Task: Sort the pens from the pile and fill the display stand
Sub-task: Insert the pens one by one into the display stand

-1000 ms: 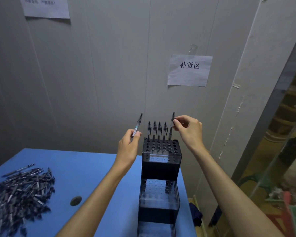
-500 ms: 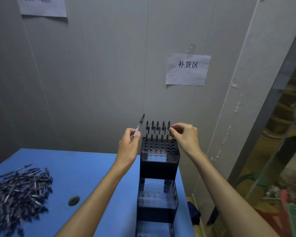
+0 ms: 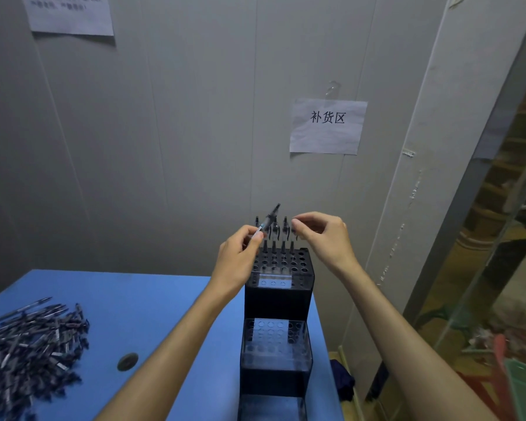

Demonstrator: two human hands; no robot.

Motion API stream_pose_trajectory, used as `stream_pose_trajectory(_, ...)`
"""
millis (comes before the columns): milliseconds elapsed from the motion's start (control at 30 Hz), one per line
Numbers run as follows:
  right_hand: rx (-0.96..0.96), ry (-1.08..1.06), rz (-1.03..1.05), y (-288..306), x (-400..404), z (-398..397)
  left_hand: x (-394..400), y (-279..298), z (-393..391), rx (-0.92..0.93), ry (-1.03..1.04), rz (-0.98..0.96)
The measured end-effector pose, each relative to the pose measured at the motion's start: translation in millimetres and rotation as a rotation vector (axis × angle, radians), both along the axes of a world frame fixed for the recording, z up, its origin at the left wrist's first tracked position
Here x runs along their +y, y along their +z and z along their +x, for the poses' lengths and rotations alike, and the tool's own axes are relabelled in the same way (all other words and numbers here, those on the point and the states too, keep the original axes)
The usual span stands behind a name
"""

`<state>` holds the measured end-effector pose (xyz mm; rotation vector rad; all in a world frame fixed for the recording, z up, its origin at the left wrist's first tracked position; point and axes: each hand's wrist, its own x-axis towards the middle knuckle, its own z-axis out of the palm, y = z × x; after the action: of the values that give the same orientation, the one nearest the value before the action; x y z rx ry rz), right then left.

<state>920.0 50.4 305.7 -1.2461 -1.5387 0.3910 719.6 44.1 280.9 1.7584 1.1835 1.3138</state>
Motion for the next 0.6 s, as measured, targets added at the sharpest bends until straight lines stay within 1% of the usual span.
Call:
stream_pose_trajectory(67, 0.053, 0.126, -0.064, 2.8, -0.4, -4.0, -0.2, 0.5, 5.0, 0.050, -0.016, 0.021)
stream_pose_trajectory(167, 0.153, 0.223, -0.091, 1.6, 0.1, -7.3, -1.6, 1.0, 10.4, 0.140, -0.027, 0.059)
stream_pose_trajectory(267, 0.293, 0.251, -0.105, 1.5, -0.2, -7.9, 1.2, 1.1, 9.6, 0.249, 0.006, 0.103)
stream_pose_trajectory(367, 0.406, 0.235, -0.107, 3.4, 2.4, -5.2, 4.1, 4.0, 2.4, 0.419, 0.073, 0.158)
stream_pose_trajectory(467, 0.393, 0.167, -0.064, 6.3, 7.2, 2.3, 3.5, 7.7, -9.9, 0.568, 0.139, 0.230)
stream_pose_trajectory(533, 0.351, 0.099, -0.013, 7.8, 10.4, 9.6, 2.2, 9.3, -18.4, 0.621, 0.165, 0.259)
stream_pose_trajectory(600, 0.270, 0.009, 0.036, 7.8, 14.0, 17.1, 1.2, 9.3, -25.4, 0.648, 0.185, 0.283)
